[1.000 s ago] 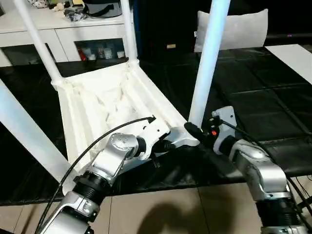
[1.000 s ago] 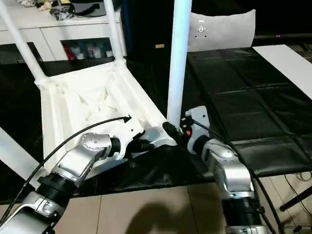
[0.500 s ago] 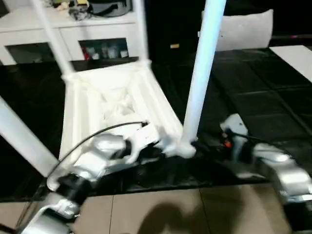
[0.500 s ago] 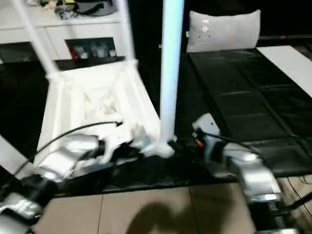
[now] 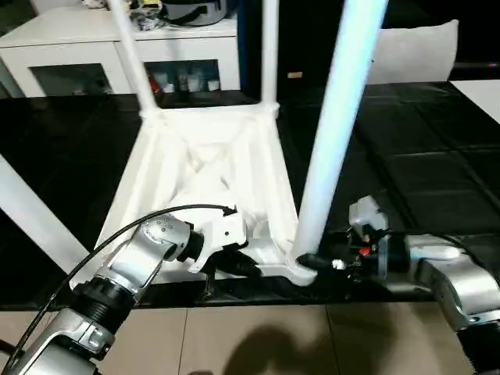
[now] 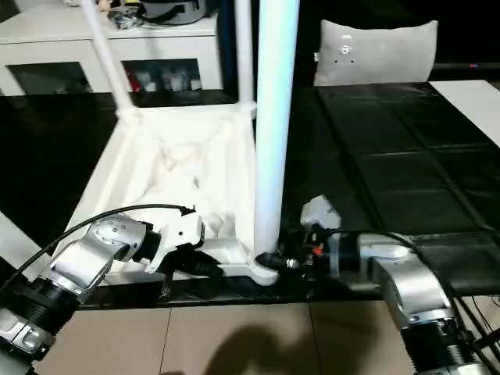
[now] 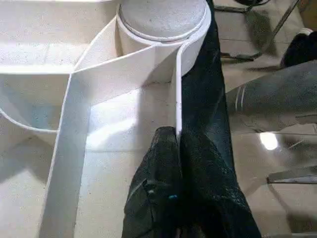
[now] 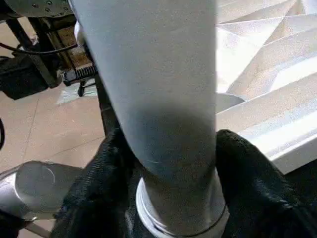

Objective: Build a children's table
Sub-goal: Rotate leg to tighten

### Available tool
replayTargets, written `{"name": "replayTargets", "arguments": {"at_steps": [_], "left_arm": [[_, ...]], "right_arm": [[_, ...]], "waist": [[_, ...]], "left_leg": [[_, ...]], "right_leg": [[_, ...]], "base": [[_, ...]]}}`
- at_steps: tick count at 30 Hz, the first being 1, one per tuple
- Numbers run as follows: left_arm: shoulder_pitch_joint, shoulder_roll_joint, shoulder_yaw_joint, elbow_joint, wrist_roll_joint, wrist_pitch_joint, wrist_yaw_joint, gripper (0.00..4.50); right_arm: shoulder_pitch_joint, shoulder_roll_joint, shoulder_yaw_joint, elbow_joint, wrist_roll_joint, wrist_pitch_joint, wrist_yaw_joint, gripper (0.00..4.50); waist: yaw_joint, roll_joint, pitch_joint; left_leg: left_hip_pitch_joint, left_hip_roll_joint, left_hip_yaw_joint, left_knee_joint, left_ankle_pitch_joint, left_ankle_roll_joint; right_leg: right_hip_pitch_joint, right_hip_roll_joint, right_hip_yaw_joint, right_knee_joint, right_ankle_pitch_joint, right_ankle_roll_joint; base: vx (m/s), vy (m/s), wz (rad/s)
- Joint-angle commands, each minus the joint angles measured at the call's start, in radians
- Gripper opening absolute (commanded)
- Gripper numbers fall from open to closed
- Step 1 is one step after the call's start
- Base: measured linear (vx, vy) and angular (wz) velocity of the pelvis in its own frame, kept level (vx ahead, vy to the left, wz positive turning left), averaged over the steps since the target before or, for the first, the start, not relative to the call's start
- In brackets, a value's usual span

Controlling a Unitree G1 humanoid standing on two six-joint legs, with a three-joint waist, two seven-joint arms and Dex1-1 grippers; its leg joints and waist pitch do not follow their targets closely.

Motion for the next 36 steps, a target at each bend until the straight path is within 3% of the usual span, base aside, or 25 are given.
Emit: {"name": "replayTargets", "arguments": {"at_steps": [1, 2, 9, 11, 16, 18, 19, 20, 21, 23, 24, 25, 28, 29, 32, 36], "left_arm": [[0.004, -0.003, -0.022, -0.025, 0.001, -0.002, -0.027, 0.00], [0.006, -0.004, -0.021, -0.026, 0.001, -0.001, -0.027, 0.00], [0.012, -0.013, -0.008, -0.032, -0.012, 0.016, -0.003, 0.00], [-0.006, -0.040, 0.004, 0.006, 0.023, 0.045, 0.084, 0.00], [-0.021, -0.082, 0.033, 0.032, 0.026, 0.078, 0.167, 0.00], [-0.040, -0.158, 0.070, 0.047, 0.011, 0.132, 0.268, 0.00], [-0.046, -0.179, 0.074, 0.054, 0.014, 0.142, 0.296, 0.00], [-0.049, -0.192, 0.075, 0.058, 0.018, 0.148, 0.315, 0.00], [-0.060, -0.225, 0.082, 0.079, 0.031, 0.165, 0.378, 0.00], [-0.070, -0.259, 0.092, 0.102, 0.040, 0.179, 0.442, 0.00], [-0.075, -0.281, 0.099, 0.116, 0.045, 0.184, 0.480, 0.00], [-0.078, -0.299, 0.103, 0.123, 0.050, 0.186, 0.504, 0.00], [-0.077, -0.309, 0.105, 0.119, 0.054, 0.178, 0.508, 0.00], [-0.076, -0.310, 0.104, 0.117, 0.055, 0.176, 0.504, 0.00], [-0.067, -0.286, 0.094, 0.104, 0.061, 0.144, 0.480, 0.00], [-0.056, -0.254, 0.089, 0.097, 0.061, 0.121, 0.447, 0.00]], "right_arm": [[-0.010, -0.002, 0.020, -0.006, 0.019, 0.007, 0.031, 2.33], [-0.009, -0.003, 0.021, -0.008, 0.023, 0.011, 0.036, 2.15], [0.010, 0.001, 0.015, -0.037, 0.041, 0.033, 0.029, 1.99], [0.034, 0.035, -0.005, -0.072, 0.035, 0.078, -0.070, 1.98], [0.044, 0.065, 0.001, -0.085, -0.014, 0.097, -0.177, 1.97], [0.018, 0.174, -0.049, -0.081, -0.027, 0.173, -0.385, 1.97], [0.008, 0.202, -0.055, -0.078, -0.046, 0.178, -0.442, 1.95], [0.004, 0.217, -0.055, -0.079, -0.062, 0.179, -0.477, 1.95], [-0.015, 0.255, -0.061, -0.060, -0.112, 0.171, -0.578, 1.95], [-0.033, 0.296, -0.071, -0.044, -0.136, 0.190, -0.669, 1.95], [-0.044, 0.318, -0.072, -0.034, -0.147, 0.198, -0.712, 1.95], [-0.048, 0.327, -0.059, -0.026, -0.165, 0.170, -0.727, 1.95], [-0.044, 0.338, -0.061, -0.014, -0.172, 0.121, -0.728, 1.95], [-0.044, 0.344, -0.069, -0.011, -0.166, 0.116, -0.730, 2.29], [-0.032, 0.344, -0.090, -0.026, -0.138, 0.109, -0.702, 2.29], [-0.018, 0.302, -0.102, -0.052, -0.107, 0.095, -0.625, 2.29]], "waist": [[-0.004, -0.020, -0.063], [-0.004, -0.021, -0.063], [-0.003, -0.024, -0.063], [-0.003, -0.023, -0.061], [-0.011, -0.021, -0.054], [-0.020, -0.019, -0.051], [-0.024, -0.022, -0.049], [-0.041, -0.018, -0.050], [-0.047, -0.012, -0.049], [-0.063, -0.011, -0.049], [-0.071, -0.013, -0.048], [-0.073, -0.014, -0.050], [-0.077, -0.017, -0.054], [-0.076, -0.014, -0.056], [-0.075, -0.017, -0.060], [-0.070, -0.014, -0.062]], "left_leg": [[-0.006, 0.025, 0.005, -0.065, -0.132, 0.085], [-0.007, 0.023, 0.006, -0.065, -0.133, 0.084], [-0.007, 0.022, 0.006, -0.065, -0.124, 0.085], [-0.008, 0.022, 0.006, -0.065, -0.118, 0.083], [-0.003, 0.014, 0.007, -0.069, -0.183, 0.056], [0.001, 0.007, 0.007, -0.067, -0.203, 0.039], [0.000, 0.005, 0.006, -0.068, -0.211, 0.034], [-0.005, 0.001, 0.000, -0.070, -0.233, 0.022], [-0.004, 0.001, -0.001, -0.070, -0.242, 0.021], [0.000, -0.005, 0.000, -0.065, -0.265, 0.024], [-0.007, -0.009, 0.000, -0.064, -0.261, 0.029], [-0.003, -0.009, 0.000, -0.062, -0.260, 0.030], [-0.007, -0.005, -0.001, -0.064, -0.238, 0.050], [-0.013, 0.000, -0.003, -0.068, -0.222, 0.057], [-0.015, 0.005, -0.002, -0.068, -0.169, 0.071], [-0.017, 0.009, 0.000, -0.067, -0.125, 0.084]], "right_leg": [[0.059, -0.056, 0.051, -0.062, -0.317, -0.158], [0.059, -0.057, 0.051, -0.063, -0.321, -0.155], [0.059, -0.057, 0.051, -0.064, -0.336, -0.145], [0.058, -0.056, 0.052, -0.066, -0.341, -0.139], [0.054, -0.056, 0.045, -0.085, -0.473, -0.092], [0.048, -0.052, 0.038, -0.099, -0.532, -0.064], [0.050, -0.052, 0.035, -0.101, -0.550, -0.054], [0.054, -0.051, 0.026, -0.107, -0.574, -0.027], [0.052, -0.050, 0.025, -0.107, -0.576, -0.023], [0.048, -0.048, 0.020, -0.116, -0.595, -0.014], [0.050, -0.045, 0.017, -0.119, -0.599, -0.006], [0.048, -0.046, 0.016, -0.120, -0.599, -0.004], [0.049, -0.048, 0.022, -0.116, -0.551, -0.012], [0.054, -0.050, 0.026, -0.108, -0.512, -0.027], [0.059, -0.051, 0.036, -0.089, -0.399, -0.076], [0.064, -0.052, 0.041, -0.079, -0.331, -0.107]], "base": [[0.000, 0.000, 0.00], [0.000, 0.000, 0.00], [0.000, 0.000, 0.00], [0.000, 0.000, 0.00], [0.000, 0.000, 0.00], [0.000, 0.000, 0.00], [0.000, 0.000, 0.00], [0.000, 0.000, 0.00], [0.000, 0.000, 0.00], [0.000, 0.000, 0.00], [0.000, 0.000, 0.00], [0.000, 0.000, 0.00], [0.000, 0.000, 0.00], [0.000, 0.000, 0.00], [0.000, 0.000, 0.00], [0.000, 0.000, 0.00]]}}
